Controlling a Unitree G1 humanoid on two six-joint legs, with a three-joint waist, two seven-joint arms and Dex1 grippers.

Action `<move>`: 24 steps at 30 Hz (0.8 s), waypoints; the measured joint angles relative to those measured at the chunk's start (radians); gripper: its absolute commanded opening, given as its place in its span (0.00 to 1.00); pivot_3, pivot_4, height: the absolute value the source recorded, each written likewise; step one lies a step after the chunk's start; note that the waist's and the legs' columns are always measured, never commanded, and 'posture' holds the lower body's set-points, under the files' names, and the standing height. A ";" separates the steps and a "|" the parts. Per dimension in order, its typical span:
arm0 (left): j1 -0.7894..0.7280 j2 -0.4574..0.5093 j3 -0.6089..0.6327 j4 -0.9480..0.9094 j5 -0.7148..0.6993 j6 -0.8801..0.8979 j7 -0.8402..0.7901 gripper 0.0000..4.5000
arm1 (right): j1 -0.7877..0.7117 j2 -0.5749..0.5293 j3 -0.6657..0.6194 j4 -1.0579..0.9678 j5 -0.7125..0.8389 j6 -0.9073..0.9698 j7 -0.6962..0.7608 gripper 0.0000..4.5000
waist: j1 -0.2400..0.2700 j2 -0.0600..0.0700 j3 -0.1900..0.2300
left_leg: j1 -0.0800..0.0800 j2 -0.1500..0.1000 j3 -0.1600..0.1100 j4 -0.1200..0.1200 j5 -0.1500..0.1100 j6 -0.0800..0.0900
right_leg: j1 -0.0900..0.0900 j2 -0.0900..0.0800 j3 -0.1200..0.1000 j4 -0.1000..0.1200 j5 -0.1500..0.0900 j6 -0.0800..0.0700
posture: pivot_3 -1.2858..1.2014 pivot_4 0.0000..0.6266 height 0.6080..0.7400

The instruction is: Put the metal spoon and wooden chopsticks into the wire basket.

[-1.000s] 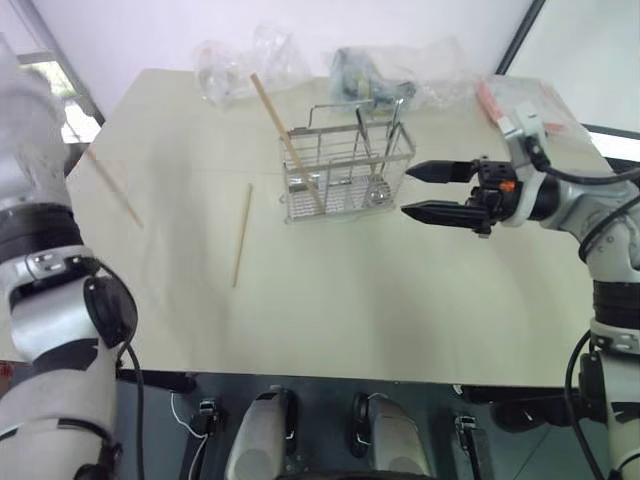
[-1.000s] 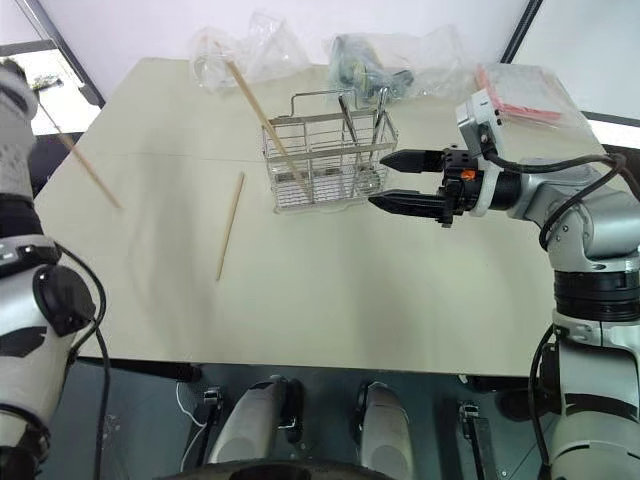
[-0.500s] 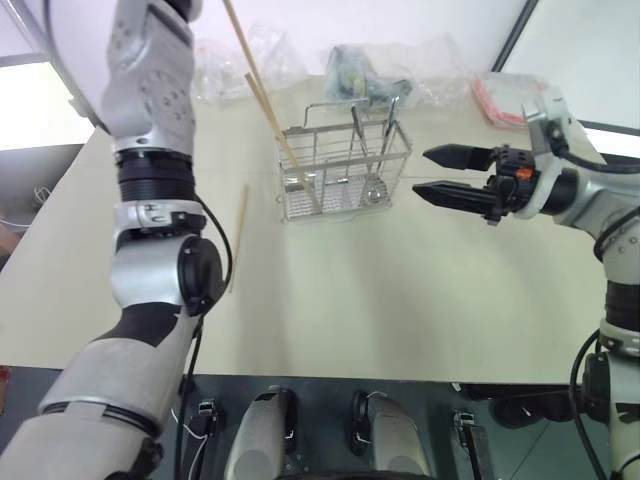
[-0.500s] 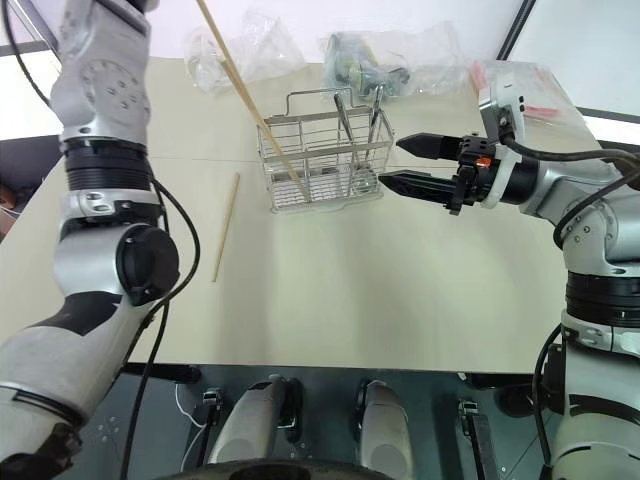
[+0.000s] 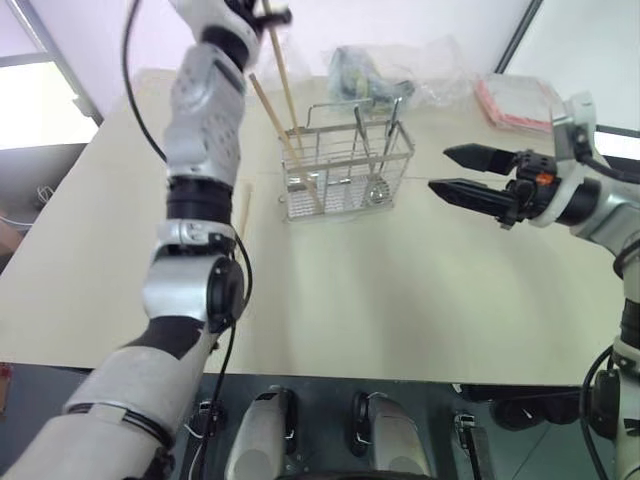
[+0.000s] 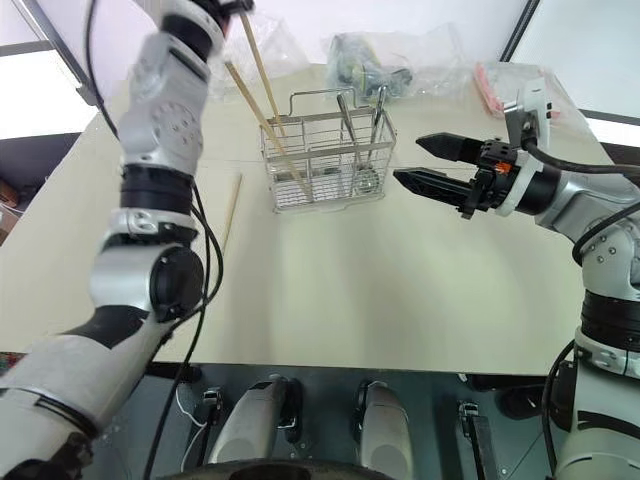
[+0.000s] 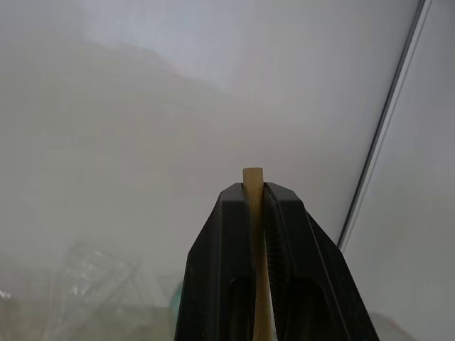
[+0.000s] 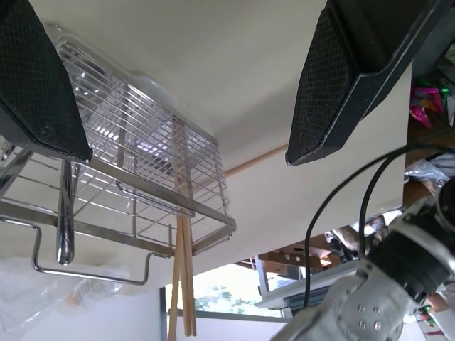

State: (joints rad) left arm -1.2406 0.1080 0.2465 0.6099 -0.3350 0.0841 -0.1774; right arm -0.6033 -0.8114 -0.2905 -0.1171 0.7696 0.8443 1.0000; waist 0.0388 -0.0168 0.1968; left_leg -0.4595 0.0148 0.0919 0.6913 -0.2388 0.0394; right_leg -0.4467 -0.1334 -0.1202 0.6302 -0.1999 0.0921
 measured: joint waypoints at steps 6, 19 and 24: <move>0.076 -0.027 -0.066 -0.098 0.032 0.020 0.002 0.18 | 0.000 0.000 -0.007 0.000 0.006 0.000 -0.007 1.00 | 0.000 0.000 0.000 | -0.001 0.000 -0.001 0.002 -0.001 0.002 | 0.000 0.000 0.000 0.000 0.000 0.000 | 0.52 0.24 0.69; 0.090 0.068 -0.029 -0.475 -0.106 0.387 0.068 0.98 | -0.031 0.000 0.012 0.054 0.006 -0.024 -0.004 1.00 | -0.005 0.000 0.000 | -0.002 0.001 -0.002 0.005 -0.002 0.004 | 0.000 0.001 0.000 0.001 0.000 0.000 | 0.52 0.24 0.69; -0.063 0.321 0.082 -0.434 -0.132 0.648 0.158 0.98 | -0.042 0.002 0.026 0.074 -0.002 -0.037 0.008 1.00 | -0.008 0.001 0.000 | -0.001 0.001 -0.002 0.005 -0.002 0.004 | 0.001 0.001 0.000 0.002 0.000 0.001 | 0.52 0.24 0.69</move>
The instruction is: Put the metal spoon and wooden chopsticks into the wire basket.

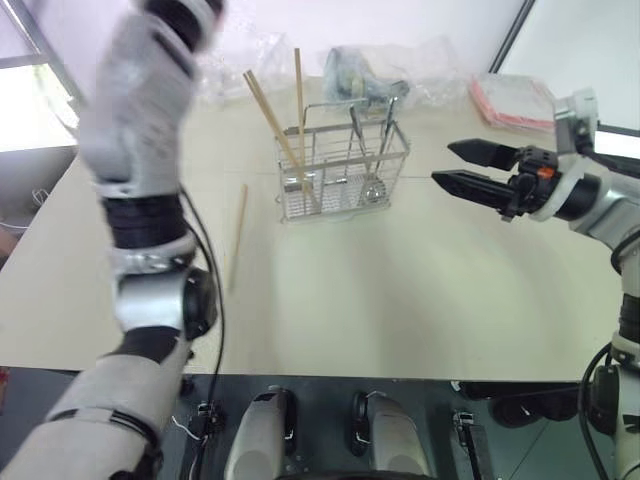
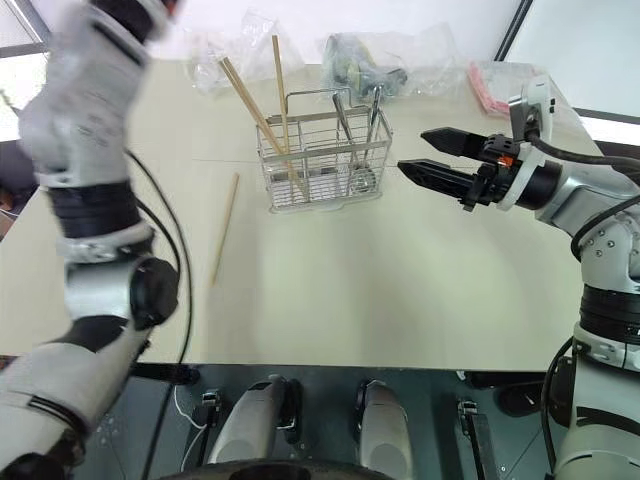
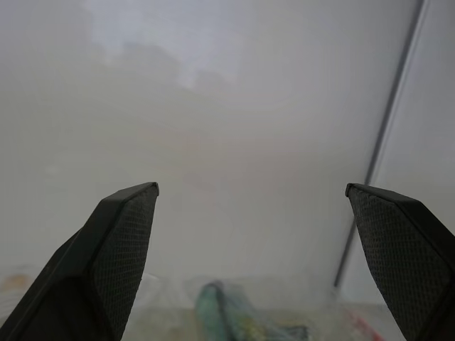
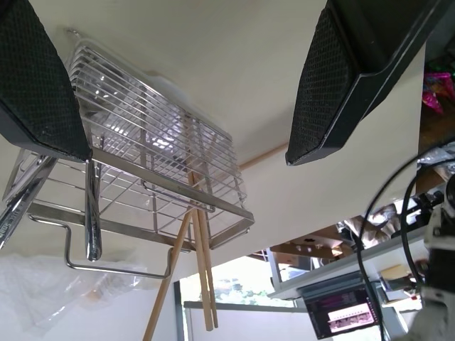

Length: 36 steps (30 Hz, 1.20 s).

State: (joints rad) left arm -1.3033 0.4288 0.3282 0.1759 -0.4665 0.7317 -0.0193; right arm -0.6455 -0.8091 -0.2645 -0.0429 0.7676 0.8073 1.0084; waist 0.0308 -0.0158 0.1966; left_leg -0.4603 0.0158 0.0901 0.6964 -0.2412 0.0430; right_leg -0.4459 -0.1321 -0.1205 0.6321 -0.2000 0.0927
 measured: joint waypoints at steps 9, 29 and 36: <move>0.122 0.156 0.028 0.316 0.043 0.466 0.004 0.98 | -0.060 0.000 0.048 0.069 -0.021 -0.027 0.037 1.00 | 0.009 -0.001 0.001 | -0.002 -0.001 -0.003 0.002 0.002 -0.004 | 0.001 -0.001 0.000 -0.001 -0.001 0.001 | 0.52 0.24 0.69; 0.217 -0.083 -0.236 0.461 0.166 0.396 -0.146 0.98 | -0.027 0.017 0.058 0.062 -0.038 -0.029 0.014 1.00 | 0.005 0.000 0.000 | -0.001 -0.001 0.000 0.001 0.002 -0.005 | 0.001 -0.002 0.000 0.000 0.000 0.001 | 0.52 0.24 0.69; 0.194 -0.097 -0.236 0.565 0.220 0.283 -0.160 0.73 | 0.002 0.016 0.050 0.027 -0.035 -0.028 0.006 1.00 | 0.007 0.003 -0.002 | 0.001 -0.001 -0.001 0.002 0.000 -0.002 | 0.002 -0.002 0.000 0.000 0.000 0.001 | 0.52 0.24 0.69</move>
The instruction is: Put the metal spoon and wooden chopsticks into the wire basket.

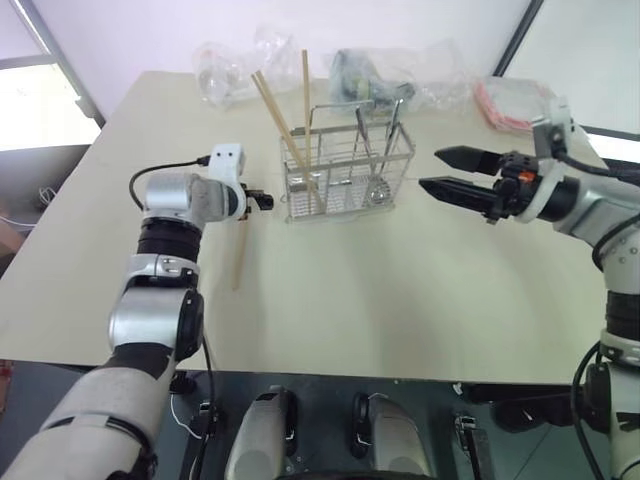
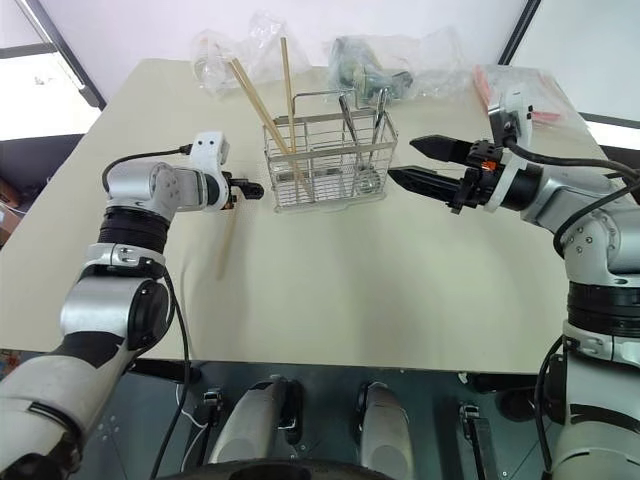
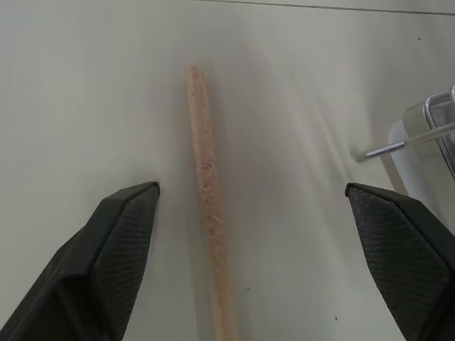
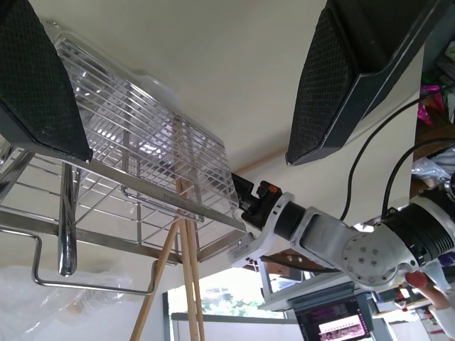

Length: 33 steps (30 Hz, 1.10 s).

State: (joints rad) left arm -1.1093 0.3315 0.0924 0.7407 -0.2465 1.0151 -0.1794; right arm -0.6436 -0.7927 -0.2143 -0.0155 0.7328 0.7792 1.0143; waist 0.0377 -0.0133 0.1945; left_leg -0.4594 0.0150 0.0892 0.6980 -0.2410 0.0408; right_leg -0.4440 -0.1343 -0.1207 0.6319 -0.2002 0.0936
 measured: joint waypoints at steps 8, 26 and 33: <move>-0.005 0.010 0.040 0.046 0.021 -0.040 0.012 0.01 | 0.001 0.000 -0.001 -0.001 0.003 0.000 -0.006 1.00 | 0.003 0.000 0.000 | -0.001 0.000 0.000 0.000 0.000 -0.001 | 0.000 -0.001 0.000 0.000 0.000 0.000 | 0.52 0.24 0.69; -0.187 0.113 0.363 -0.165 -0.118 -0.764 0.101 0.01 | -0.043 -0.007 0.002 0.018 0.004 0.020 -0.004 1.00 | 0.006 -0.003 0.002 | -0.006 -0.002 0.001 0.001 0.000 -0.001 | -0.004 -0.004 -0.001 -0.003 0.002 0.002 | 0.52 0.24 0.69; -0.230 -0.061 0.335 -0.435 -0.302 -0.676 0.064 0.01 | -0.049 -0.024 0.001 0.019 0.005 0.042 0.002 1.00 | 0.003 -0.003 0.002 | -0.002 -0.003 0.001 0.002 0.000 0.002 | 0.002 -0.003 -0.001 -0.003 0.003 0.004 | 0.52 0.24 0.69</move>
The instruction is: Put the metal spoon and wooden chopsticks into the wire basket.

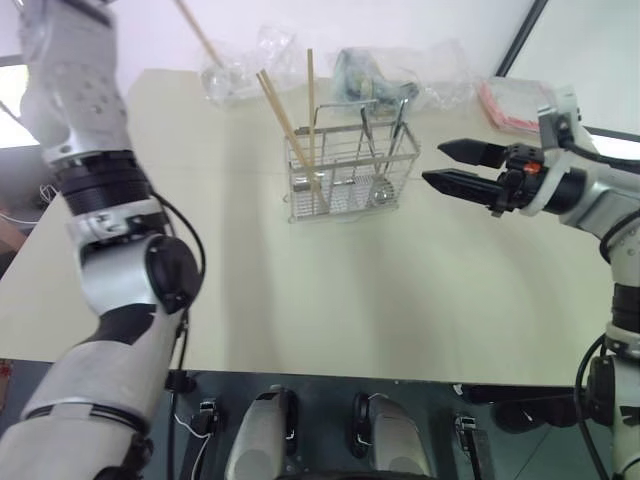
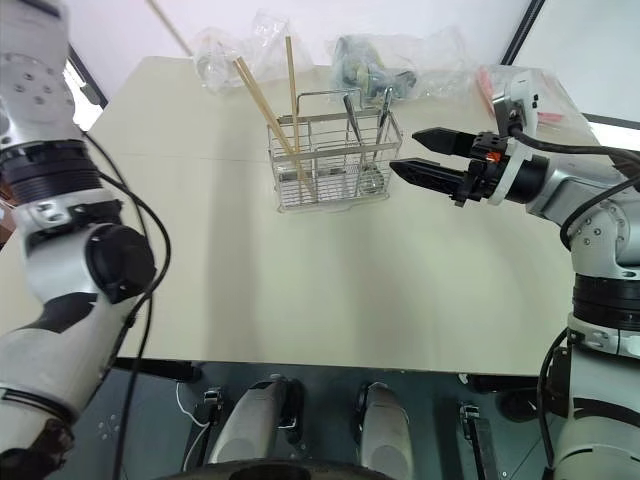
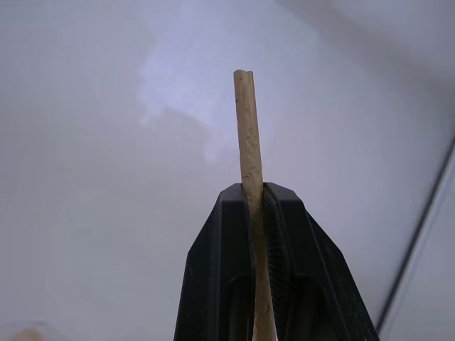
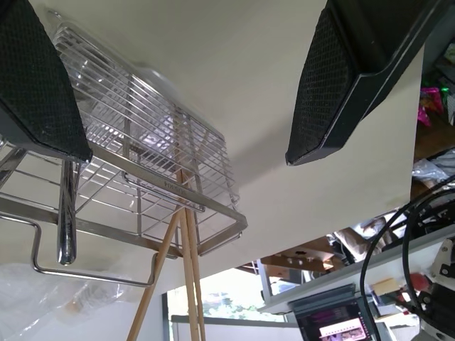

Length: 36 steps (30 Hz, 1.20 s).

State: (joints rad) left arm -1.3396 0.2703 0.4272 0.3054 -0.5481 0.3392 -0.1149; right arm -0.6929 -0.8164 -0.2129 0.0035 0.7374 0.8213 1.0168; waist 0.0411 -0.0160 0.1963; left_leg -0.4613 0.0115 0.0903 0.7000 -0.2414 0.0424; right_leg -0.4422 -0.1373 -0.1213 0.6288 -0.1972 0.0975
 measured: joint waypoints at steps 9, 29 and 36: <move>0.138 -0.102 -0.175 0.016 0.074 -0.051 -0.076 0.01 | 0.041 0.003 -0.042 -0.056 0.038 0.027 -0.046 1.00 | -0.009 0.000 0.000 | 0.000 0.003 0.003 -0.001 0.000 0.000 | -0.002 0.004 0.002 0.001 0.000 0.000 | 0.52 0.24 0.69; 0.252 -0.181 -0.302 0.242 0.251 -0.312 -0.215 0.69 | 0.080 0.005 -0.086 -0.112 0.109 0.065 -0.128 1.00 | -0.003 0.001 0.000 | 0.000 0.003 0.002 0.000 -0.003 0.006 | -0.002 0.003 0.002 0.000 0.000 0.000 | 0.52 0.24 0.69; 0.290 -0.135 -0.267 0.022 0.168 -0.108 -0.186 0.98 | 0.082 0.006 -0.084 -0.111 0.107 0.053 -0.125 1.00 | -0.004 0.000 0.000 | -0.001 0.003 0.002 0.000 -0.003 0.006 | -0.003 0.003 0.002 0.000 0.000 0.000 | 0.52 0.24 0.69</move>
State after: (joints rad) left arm -1.0498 0.1352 0.1605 0.3273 -0.3803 0.2314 -0.3007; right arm -0.6109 -0.8100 -0.2973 -0.1076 0.8441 0.8748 0.8919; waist 0.0373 -0.0156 0.1963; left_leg -0.4621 0.0148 0.0919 0.6998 -0.2447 0.0483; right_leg -0.4448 -0.1344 -0.1192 0.6288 -0.1973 0.0972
